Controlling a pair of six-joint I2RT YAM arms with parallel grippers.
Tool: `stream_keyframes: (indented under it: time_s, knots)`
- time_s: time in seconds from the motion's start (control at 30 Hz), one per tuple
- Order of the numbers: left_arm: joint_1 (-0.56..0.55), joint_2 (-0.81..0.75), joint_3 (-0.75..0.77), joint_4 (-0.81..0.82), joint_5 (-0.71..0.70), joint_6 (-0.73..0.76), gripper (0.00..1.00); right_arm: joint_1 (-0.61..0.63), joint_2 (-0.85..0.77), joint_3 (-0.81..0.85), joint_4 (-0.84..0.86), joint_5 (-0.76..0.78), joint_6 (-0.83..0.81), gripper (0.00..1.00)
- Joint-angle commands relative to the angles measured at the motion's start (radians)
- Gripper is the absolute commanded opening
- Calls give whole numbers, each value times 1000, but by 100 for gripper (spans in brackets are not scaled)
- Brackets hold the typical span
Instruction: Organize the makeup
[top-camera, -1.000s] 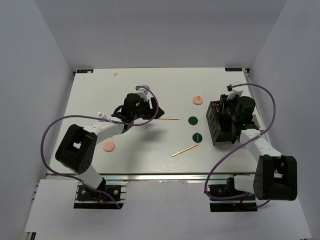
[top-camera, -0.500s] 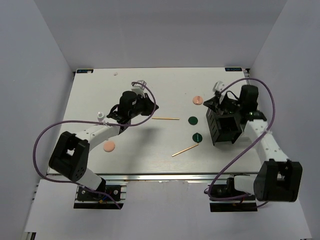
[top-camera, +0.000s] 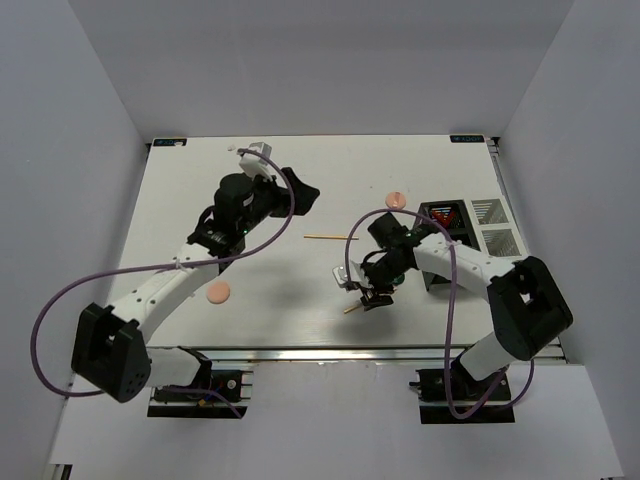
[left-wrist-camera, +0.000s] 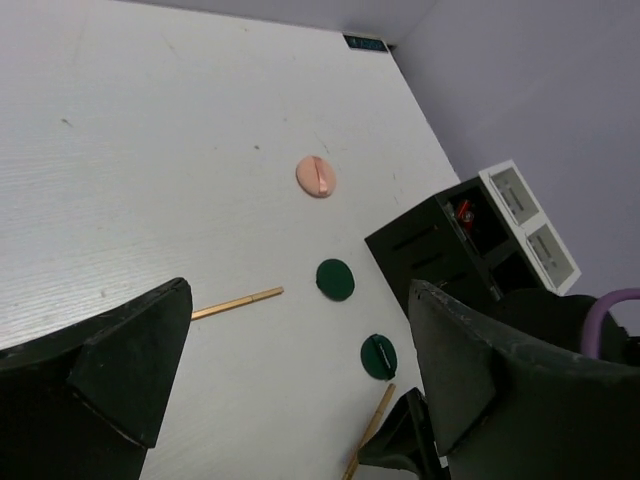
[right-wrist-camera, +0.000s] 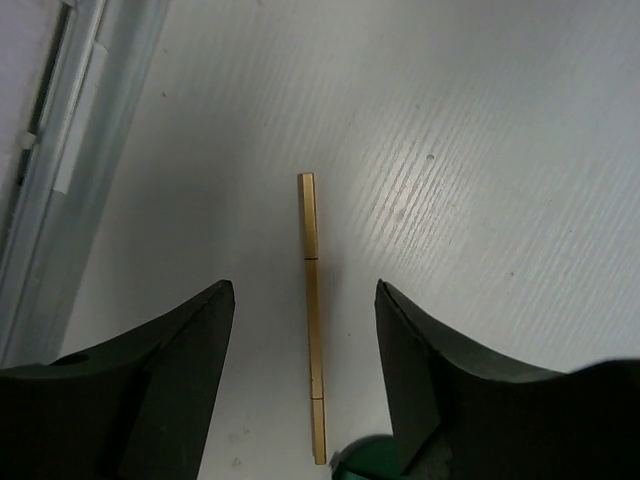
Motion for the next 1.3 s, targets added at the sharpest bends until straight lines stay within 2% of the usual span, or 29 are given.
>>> stream_keyframes:
  time_s: [0.0,0.1,0.2,0.27,0.47,0.67,0.77,0.8,0.83,1.0,1.13,1.2,1.23,1.27]
  knots:
    - [6,-131,-19,-57,-102,-5,98,34,37,18,33,132,6,64]
    - [6,-159,-31,-91,-140,-2,98,59,72,-10,97,203,35,60]
    - [7,-170,-36,-116,-145,-14,98,74,114,2,108,232,72,48]
    - [7,-170,-36,-145,-149,-27,98,86,121,-2,126,251,89,45]
    - [7,-153,-33,-180,-228,-102,98,114,115,-48,188,318,124,37]
    - [7,-124,-31,-202,-284,-194,98,132,125,-101,240,389,188,23]
    - [7,-107,-40,-179,-274,-240,98,132,118,-113,240,383,198,10]
    - [7,-102,-42,-174,-269,-266,98,132,112,-111,228,360,205,2]
    - [9,-95,-42,-165,-263,-281,98,122,99,-99,219,337,213,0]
    - [9,-47,-37,-140,-252,-392,98,56,39,42,162,92,354,0]
    - [7,-7,-1,-177,-277,-468,98,-62,-33,198,122,-102,506,0]
    - [9,14,21,-198,-289,-527,98,-114,-64,249,160,-174,576,0]
    - [10,37,35,-200,-285,-543,98,-178,-96,254,233,-191,621,0]
    - [10,51,39,-197,-277,-577,98,-217,-115,255,284,-205,724,0]
